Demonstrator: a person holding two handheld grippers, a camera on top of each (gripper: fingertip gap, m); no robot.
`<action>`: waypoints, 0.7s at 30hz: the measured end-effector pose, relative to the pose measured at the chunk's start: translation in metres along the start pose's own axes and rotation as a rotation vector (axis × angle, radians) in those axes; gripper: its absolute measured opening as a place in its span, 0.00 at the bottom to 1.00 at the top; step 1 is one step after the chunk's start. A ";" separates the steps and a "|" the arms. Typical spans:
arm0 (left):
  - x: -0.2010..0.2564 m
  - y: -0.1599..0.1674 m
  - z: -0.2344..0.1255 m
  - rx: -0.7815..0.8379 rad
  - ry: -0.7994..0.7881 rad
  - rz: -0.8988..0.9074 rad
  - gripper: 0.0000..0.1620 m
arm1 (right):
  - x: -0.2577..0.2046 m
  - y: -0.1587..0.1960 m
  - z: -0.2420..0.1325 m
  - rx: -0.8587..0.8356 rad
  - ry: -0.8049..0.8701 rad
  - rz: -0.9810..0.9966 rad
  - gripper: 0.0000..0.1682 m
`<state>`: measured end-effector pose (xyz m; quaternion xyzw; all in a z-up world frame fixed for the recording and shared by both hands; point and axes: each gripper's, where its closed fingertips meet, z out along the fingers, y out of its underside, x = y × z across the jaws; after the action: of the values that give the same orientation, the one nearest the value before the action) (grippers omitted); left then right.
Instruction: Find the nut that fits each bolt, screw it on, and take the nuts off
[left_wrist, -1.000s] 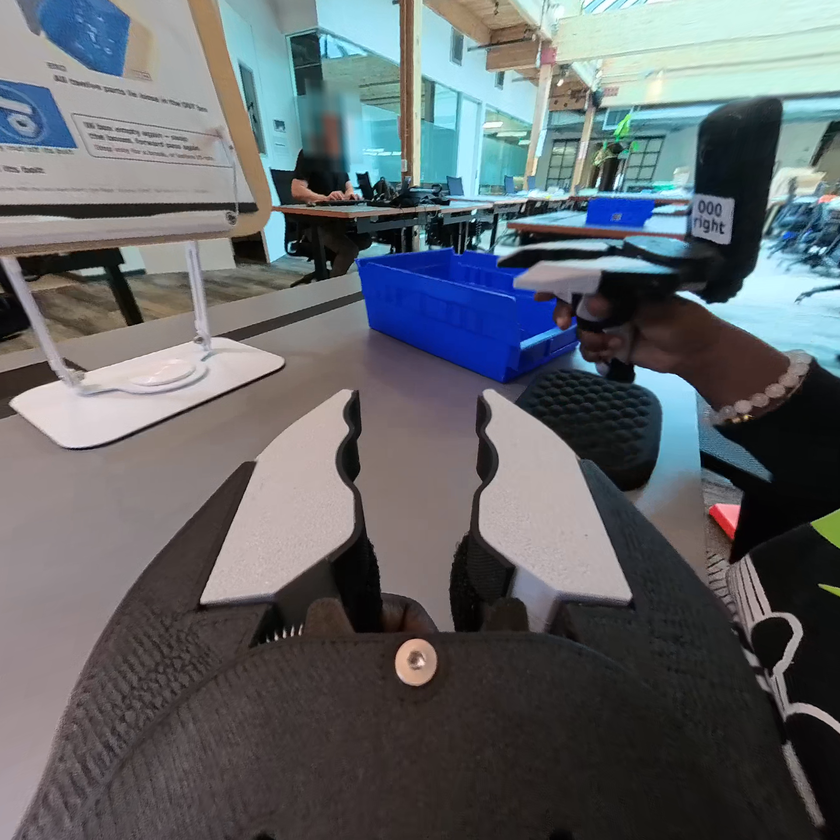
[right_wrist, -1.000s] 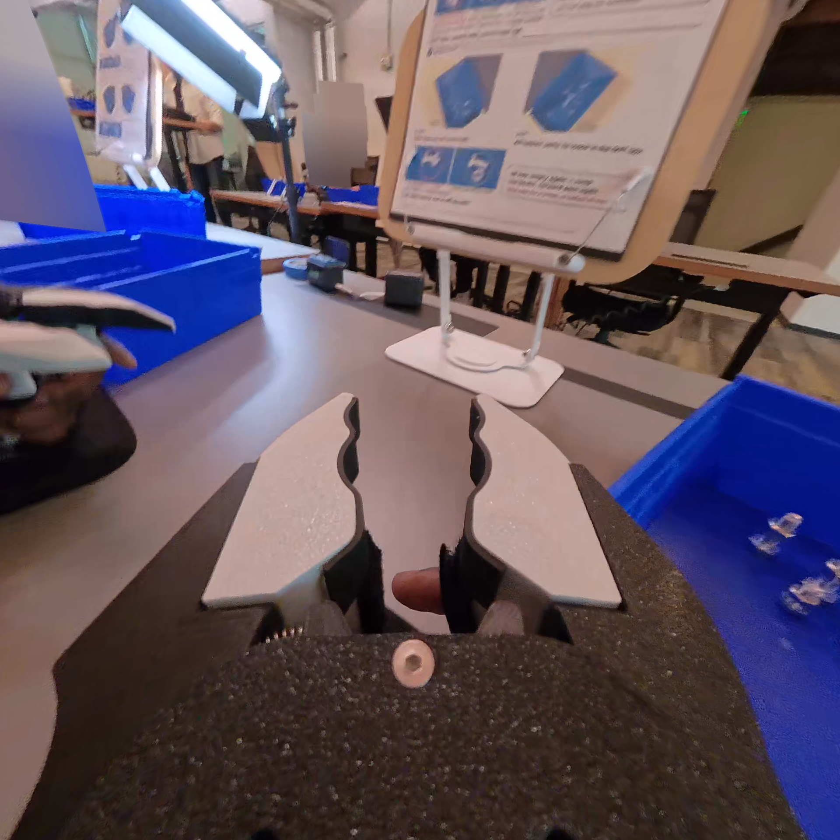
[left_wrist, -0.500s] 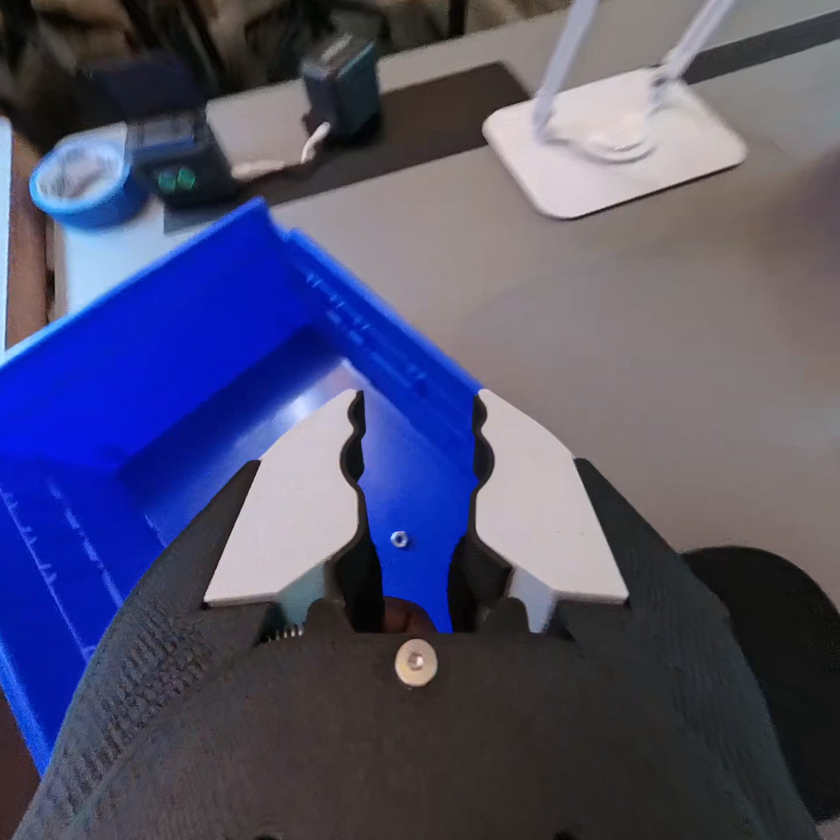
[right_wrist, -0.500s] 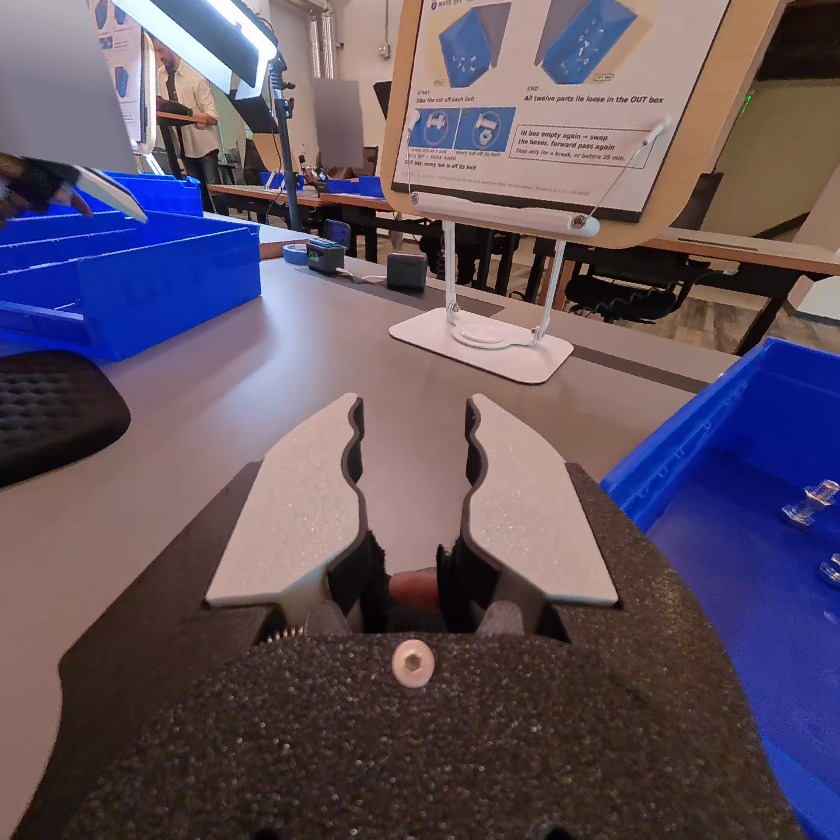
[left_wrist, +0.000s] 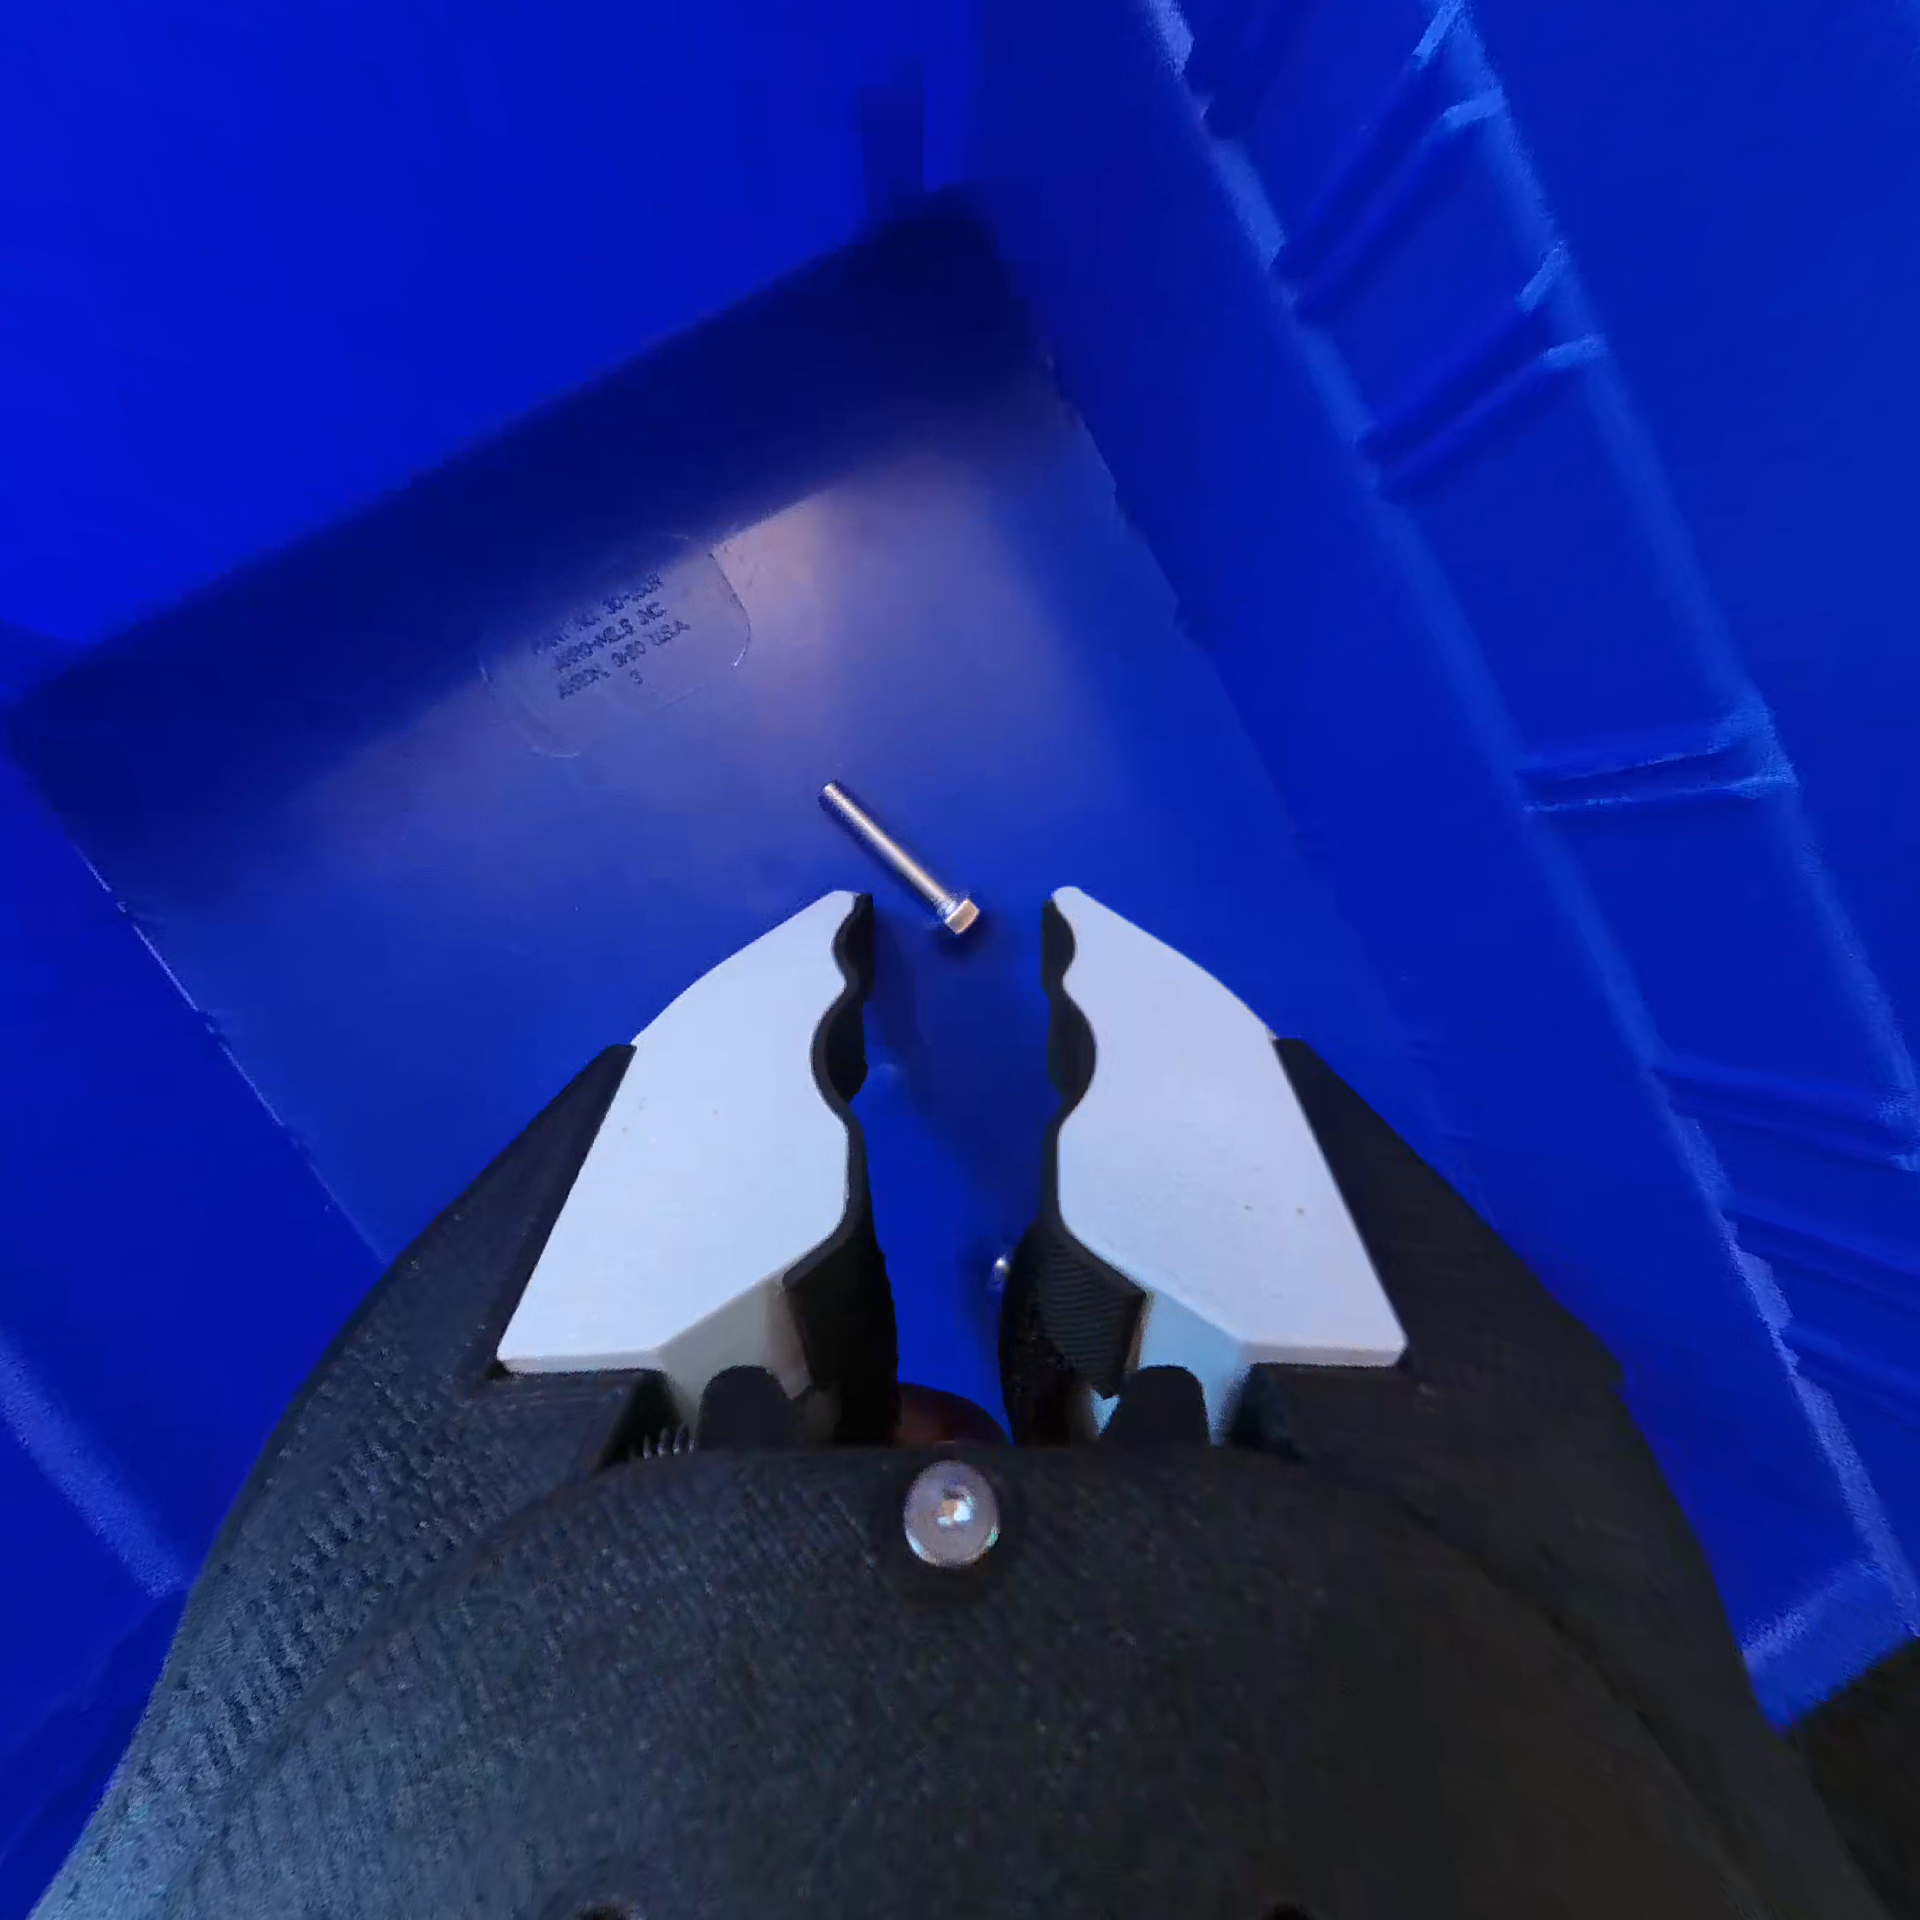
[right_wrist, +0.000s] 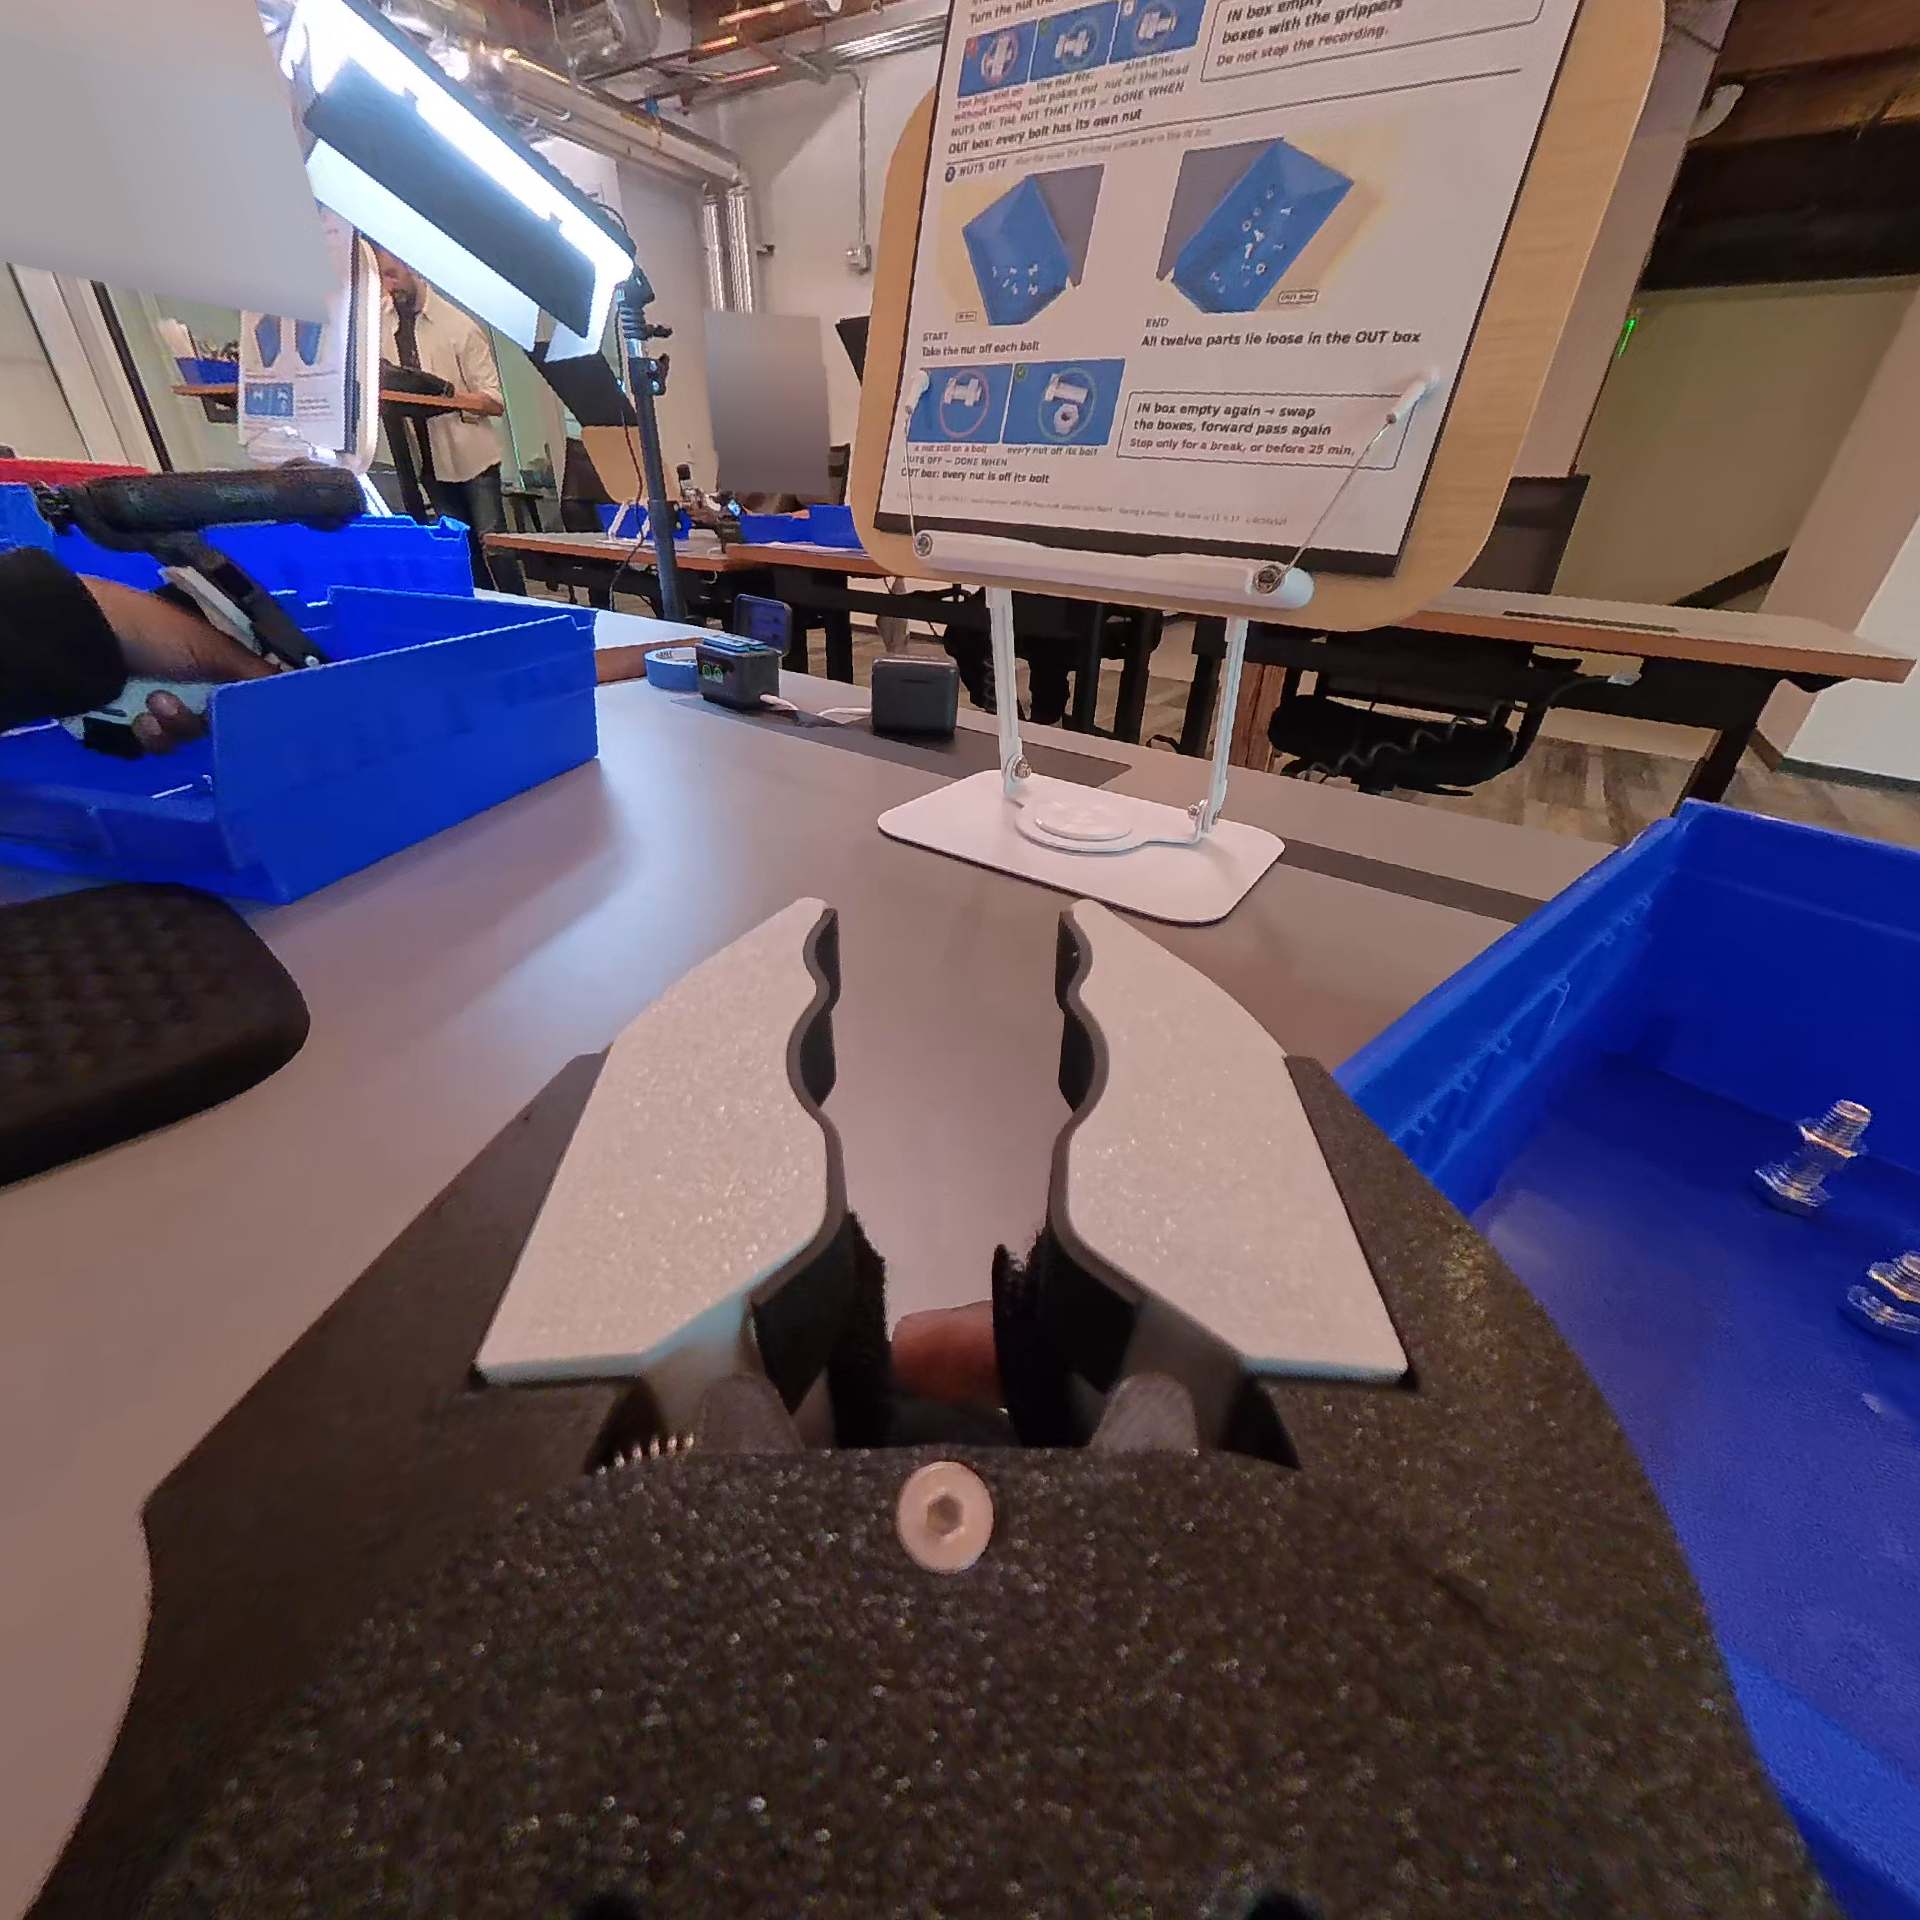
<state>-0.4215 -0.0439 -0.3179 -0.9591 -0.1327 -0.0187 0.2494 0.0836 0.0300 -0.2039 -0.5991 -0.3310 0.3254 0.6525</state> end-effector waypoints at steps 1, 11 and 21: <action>-0.001 -0.001 0.000 0.007 -0.009 0.001 0.18 | 0.000 0.000 0.000 0.001 0.000 0.001 0.24; -0.011 0.000 0.000 0.026 -0.111 0.081 0.07 | -0.001 0.002 0.001 -0.017 0.000 -0.008 0.24; 0.040 -0.044 -0.096 0.620 -0.134 0.243 0.07 | -0.002 0.004 0.003 -0.032 -0.005 -0.017 0.24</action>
<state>-0.3914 -0.0434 -0.2090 -0.8455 -0.0329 0.1156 0.5203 0.0799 0.0303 -0.2082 -0.6058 -0.3427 0.3158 0.6449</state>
